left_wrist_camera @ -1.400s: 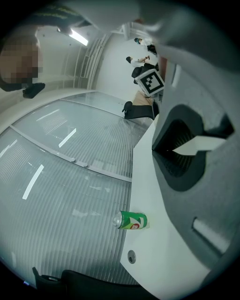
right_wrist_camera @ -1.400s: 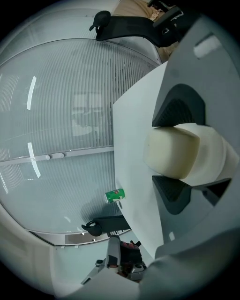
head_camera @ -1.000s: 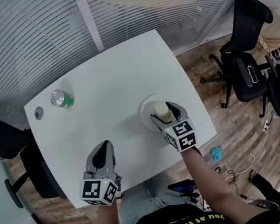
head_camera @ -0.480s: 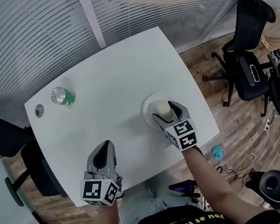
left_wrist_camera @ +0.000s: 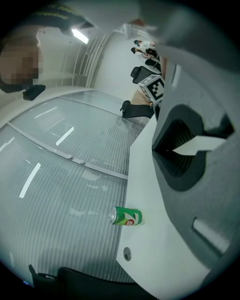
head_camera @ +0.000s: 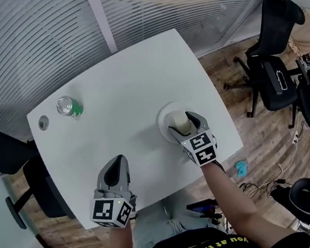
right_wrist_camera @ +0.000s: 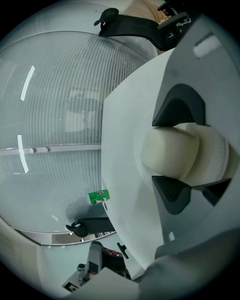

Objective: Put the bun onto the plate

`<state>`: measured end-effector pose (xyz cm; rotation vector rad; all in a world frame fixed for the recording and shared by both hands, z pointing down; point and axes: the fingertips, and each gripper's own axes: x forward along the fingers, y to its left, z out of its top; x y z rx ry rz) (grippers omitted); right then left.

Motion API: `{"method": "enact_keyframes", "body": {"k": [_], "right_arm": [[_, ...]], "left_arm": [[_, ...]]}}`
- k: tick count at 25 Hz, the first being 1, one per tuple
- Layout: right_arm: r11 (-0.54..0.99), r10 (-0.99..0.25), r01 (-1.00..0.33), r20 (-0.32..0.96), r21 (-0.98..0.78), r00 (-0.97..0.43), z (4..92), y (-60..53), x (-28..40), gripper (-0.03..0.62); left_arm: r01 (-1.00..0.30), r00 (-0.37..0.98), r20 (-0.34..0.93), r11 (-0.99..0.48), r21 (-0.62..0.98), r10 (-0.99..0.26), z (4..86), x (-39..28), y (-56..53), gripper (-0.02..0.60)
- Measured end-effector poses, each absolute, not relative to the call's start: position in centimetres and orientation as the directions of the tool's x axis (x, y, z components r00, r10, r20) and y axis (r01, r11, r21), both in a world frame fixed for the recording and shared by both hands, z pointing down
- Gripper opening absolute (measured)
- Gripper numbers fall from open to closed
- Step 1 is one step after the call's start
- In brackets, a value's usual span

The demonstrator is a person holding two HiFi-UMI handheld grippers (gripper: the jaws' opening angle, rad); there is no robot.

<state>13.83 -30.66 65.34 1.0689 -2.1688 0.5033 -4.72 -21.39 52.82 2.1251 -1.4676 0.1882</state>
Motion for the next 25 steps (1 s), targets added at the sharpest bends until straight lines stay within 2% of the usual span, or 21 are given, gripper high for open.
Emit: {"method": "enact_keyframes", "body": {"k": [7, 14, 16, 20, 25], "right_arm": [[0.596, -0.532, -0.799, 0.705, -0.081, -0.469, 65.0, -30.8, 13.6, 0.345], [0.594, -0.57, -0.801, 0.662, -0.079, -0.487, 62.8, -31.5, 13.3, 0.346], [0.589, -0.589, -0.805, 0.646, -0.067, -0.485, 61.9, -31.6, 13.3, 0.319], [0.565, -0.636, -0.823, 0.605, -0.057, -0.479, 59.9, -31.7, 14.0, 0.225], [0.55, -0.663, -0.829, 0.551, -0.1, -0.507, 57.5, -31.4, 14.5, 0.052]], "left_arm": [[-0.9, 0.39, 0.401, -0.253, 0.355, -0.829, 52.5, -5.1, -21.3, 0.0], [-0.899, 0.391, 0.389, -0.257, 0.355, -0.834, 51.8, -5.4, -21.2, 0.001], [-0.899, 0.392, 0.386, -0.258, 0.355, -0.835, 51.7, -5.5, -21.1, 0.001], [-0.896, 0.398, 0.374, -0.269, 0.352, -0.837, 51.4, -5.4, -21.0, 0.002], [-0.892, 0.41, 0.359, -0.289, 0.347, -0.838, 50.4, -5.2, -20.9, 0.001]]}}
